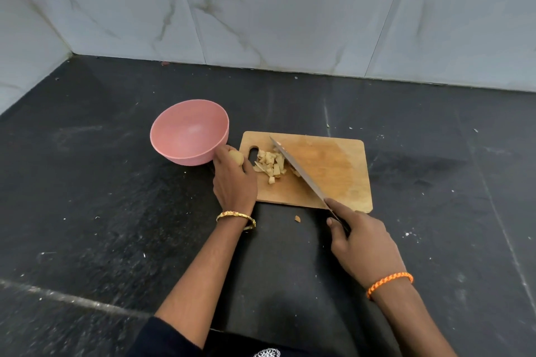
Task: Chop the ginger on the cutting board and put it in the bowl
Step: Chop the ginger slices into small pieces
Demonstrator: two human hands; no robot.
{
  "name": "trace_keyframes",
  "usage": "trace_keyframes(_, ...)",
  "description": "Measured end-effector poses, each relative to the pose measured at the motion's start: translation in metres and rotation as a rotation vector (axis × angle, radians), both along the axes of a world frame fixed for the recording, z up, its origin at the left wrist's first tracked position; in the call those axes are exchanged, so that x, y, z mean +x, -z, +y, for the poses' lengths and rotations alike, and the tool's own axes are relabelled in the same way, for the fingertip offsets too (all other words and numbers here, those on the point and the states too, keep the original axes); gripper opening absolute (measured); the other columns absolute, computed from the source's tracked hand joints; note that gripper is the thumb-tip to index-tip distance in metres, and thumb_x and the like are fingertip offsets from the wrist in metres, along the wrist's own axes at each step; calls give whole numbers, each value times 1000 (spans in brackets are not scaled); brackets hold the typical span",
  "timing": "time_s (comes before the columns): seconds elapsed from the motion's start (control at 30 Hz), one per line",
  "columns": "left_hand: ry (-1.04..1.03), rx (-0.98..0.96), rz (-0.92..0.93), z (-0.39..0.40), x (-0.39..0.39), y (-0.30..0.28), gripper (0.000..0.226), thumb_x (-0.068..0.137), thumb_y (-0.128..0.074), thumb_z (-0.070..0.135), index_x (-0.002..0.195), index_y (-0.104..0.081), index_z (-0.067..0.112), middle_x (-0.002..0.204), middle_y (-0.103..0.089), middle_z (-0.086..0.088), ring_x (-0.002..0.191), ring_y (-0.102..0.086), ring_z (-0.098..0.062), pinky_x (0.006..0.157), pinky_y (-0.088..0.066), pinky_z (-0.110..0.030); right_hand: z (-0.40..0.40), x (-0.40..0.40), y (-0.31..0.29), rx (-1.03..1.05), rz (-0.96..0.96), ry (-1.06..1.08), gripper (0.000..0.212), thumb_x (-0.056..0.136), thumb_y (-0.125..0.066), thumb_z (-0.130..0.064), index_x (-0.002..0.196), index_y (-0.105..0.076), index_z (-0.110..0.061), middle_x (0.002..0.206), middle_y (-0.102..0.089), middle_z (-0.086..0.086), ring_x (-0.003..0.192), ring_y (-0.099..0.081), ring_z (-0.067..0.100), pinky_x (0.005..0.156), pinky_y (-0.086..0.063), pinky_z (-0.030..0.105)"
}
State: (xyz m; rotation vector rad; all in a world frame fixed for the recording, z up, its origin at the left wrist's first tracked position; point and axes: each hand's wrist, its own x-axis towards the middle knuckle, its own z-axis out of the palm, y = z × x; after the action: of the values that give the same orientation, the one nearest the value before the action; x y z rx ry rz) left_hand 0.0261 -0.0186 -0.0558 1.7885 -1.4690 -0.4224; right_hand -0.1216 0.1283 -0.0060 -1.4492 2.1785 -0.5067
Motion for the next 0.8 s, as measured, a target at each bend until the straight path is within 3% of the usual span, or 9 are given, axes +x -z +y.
trace_keyframes(0.07,4,57,-30,-1,2,-3,32,85,-58,5,111,-40,13,117,-52,-10,99,-58,-29,78,-52,-42,5,-5,0,-32,-23,53,41,93,-49,-28,132,-48,-42,84,-55,-5,83,-58,20,70,-49,32)
trace_keyframes(0.17,7,91,-92,2,5,-3,41,83,-59,1,119,-41,12,121,-51,-9,104,-57,-28,83,-50,-40,8,-10,4,-42,-33,99,42,93,-49,-27,132,-49,-41,85,-59,-1,77,-58,20,66,-48,31)
trace_keyframes(0.4,19,98,-176,11,-2,-4,28,88,-59,28,106,-41,16,110,-54,-3,85,-60,-25,61,-36,-32,17,-2,11,-9,-54,77,42,93,-49,-29,133,-48,-43,99,-64,-2,80,-60,16,71,-54,34)
trace_keyframes(0.6,43,102,-166,12,-5,-4,31,89,-57,38,103,-39,18,104,-52,0,71,-48,-15,58,-34,-31,21,-11,17,-58,-118,150,40,93,-51,-26,131,-52,-39,87,-64,-1,65,-53,15,59,-47,28)
trace_keyframes(0.7,49,102,-163,13,-7,-5,30,89,-57,36,104,-39,17,105,-53,0,72,-48,-14,58,-34,-30,17,-15,16,-77,-123,179,39,92,-52,-26,130,-54,-37,88,-64,0,65,-52,18,62,-50,30)
trace_keyframes(0.8,29,84,-114,9,-5,-7,27,88,-59,27,104,-40,16,106,-55,-3,83,-59,-24,61,-37,-32,4,-17,12,-84,-111,168,40,92,-51,-24,130,-54,-36,85,-64,2,66,-54,17,63,-49,30)
